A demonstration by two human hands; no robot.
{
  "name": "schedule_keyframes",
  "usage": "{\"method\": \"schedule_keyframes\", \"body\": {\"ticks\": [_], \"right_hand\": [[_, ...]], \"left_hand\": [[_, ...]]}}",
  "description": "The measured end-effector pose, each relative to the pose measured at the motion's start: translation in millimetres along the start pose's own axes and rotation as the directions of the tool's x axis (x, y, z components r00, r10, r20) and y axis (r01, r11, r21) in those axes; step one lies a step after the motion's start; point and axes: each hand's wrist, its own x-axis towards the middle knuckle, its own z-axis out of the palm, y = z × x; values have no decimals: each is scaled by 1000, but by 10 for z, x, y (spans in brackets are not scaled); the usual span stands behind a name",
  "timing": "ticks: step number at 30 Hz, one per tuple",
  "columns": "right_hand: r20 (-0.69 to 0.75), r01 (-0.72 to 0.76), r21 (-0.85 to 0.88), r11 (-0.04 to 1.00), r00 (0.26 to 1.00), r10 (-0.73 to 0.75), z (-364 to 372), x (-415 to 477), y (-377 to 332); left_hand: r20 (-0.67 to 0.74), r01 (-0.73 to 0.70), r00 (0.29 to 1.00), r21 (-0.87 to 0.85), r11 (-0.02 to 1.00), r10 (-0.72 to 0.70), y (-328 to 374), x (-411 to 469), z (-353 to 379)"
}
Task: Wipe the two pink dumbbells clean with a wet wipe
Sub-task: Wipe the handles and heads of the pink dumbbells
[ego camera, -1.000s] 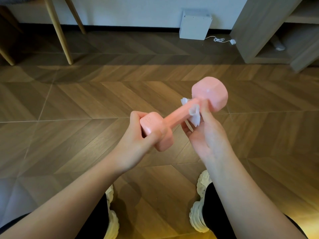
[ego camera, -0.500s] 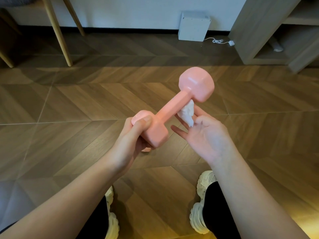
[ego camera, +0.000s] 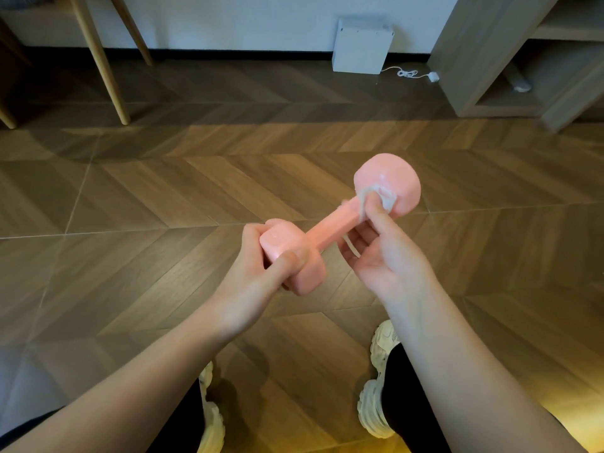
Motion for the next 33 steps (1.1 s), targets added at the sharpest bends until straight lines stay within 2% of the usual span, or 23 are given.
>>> {"method": "schedule_keyframes", "body": {"ticks": [4,8,11,14,17,21,25,29,33], "right_hand": [[42,-77,63,995,996,74,-15,-9,-36],[93,-42,104,994,995,32,-28,-23,-48],[165,4,-9,1000,986,-3,3,-88,-4],[247,-22,-185,982,967,68,63,-191,220],[211,-49,-173,984,974,86,99,-204,359],[206,-36,-181,983,976,74,78,-127,199],[221,-93,-90,992,969,111,25,-113,121],[108,-195,102,975,977,184,-8,-101,162],[122,-167,129,977,981,151,-6,-121,237]], "left_hand": [[62,-57,997,117,992,50,83,-17,20],[73,-82,995,142,986,72,92,-23,19],[74,-112,992,129,985,104,82,-24,7],[41,-117,993,84,990,113,71,-13,1],[18,-104,995,70,992,103,48,7,-2],[-18,-68,997,88,994,70,13,8,-15],[4,-71,997,89,993,71,-22,-22,-37],[61,-53,997,140,989,45,-55,-36,-25],[59,-20,998,125,992,13,-59,-17,-22]]}}
